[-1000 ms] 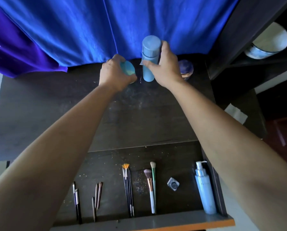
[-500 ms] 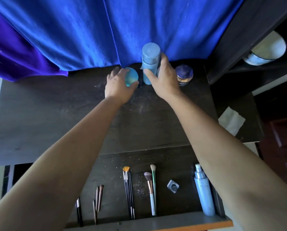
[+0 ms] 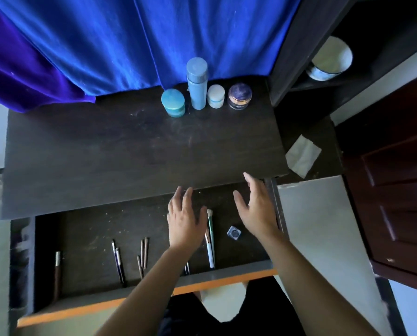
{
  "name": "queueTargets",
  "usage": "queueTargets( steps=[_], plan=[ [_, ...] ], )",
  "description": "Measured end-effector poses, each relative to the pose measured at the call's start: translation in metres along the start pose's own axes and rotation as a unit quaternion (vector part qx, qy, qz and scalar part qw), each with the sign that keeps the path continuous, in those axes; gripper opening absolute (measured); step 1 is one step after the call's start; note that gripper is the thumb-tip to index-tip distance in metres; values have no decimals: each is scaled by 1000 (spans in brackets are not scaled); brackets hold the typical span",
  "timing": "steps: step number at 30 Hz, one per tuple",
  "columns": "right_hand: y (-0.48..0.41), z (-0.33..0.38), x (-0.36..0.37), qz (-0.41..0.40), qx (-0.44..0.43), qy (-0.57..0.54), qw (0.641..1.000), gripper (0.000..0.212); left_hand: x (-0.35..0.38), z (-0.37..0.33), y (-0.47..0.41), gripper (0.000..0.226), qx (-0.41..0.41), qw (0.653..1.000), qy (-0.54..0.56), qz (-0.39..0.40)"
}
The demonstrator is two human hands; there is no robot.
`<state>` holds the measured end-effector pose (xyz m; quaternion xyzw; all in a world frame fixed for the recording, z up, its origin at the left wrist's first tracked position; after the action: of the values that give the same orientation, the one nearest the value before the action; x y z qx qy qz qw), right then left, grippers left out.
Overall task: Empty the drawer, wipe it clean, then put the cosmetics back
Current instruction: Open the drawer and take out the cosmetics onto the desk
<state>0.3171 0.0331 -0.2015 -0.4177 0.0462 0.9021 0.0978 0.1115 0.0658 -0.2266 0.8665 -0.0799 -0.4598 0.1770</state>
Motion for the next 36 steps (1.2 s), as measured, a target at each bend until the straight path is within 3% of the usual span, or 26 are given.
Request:
queueTargets(
  steps=[4,7,10,16,21,24,30,36],
  plan=[
    [61,-38,13,91,97,27,991,62,39,21,39,57,-46,996,-22,67],
    [106,-70,24,175,200,32,964,68,64,34,61,67,-61,986,-61,141],
    [130,-89,24,186,248,58,949,68,77,41,68,78,-58,979,-122,156],
    [138,-108,30,180,258,66,947,71,99,69,63,58,-168,961,-102,193],
    [130,-115,38,156,251,102,950,69,109,83,59,62,-221,953,-86,187],
    [118,-115,46,162,212,106,958,67,115,86,56,63,-228,953,-97,176],
    [105,-120,73,265,157,122,944,54,122,82,49,56,-230,959,-111,124],
    [100,-129,72,259,132,136,947,56,121,83,31,46,-239,967,-62,59]
  ],
)
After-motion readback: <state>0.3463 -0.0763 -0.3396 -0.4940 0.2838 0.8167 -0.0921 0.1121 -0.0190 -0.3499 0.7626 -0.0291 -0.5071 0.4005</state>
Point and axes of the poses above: each hand's wrist, its own y-axis away from the middle knuckle, its own x-axis out of the palm, z = x × y, the point moved 9 cm from there along -y, towards the middle knuckle, and after that the axes turned 13 degrees about -x, right-handed, at the moved point
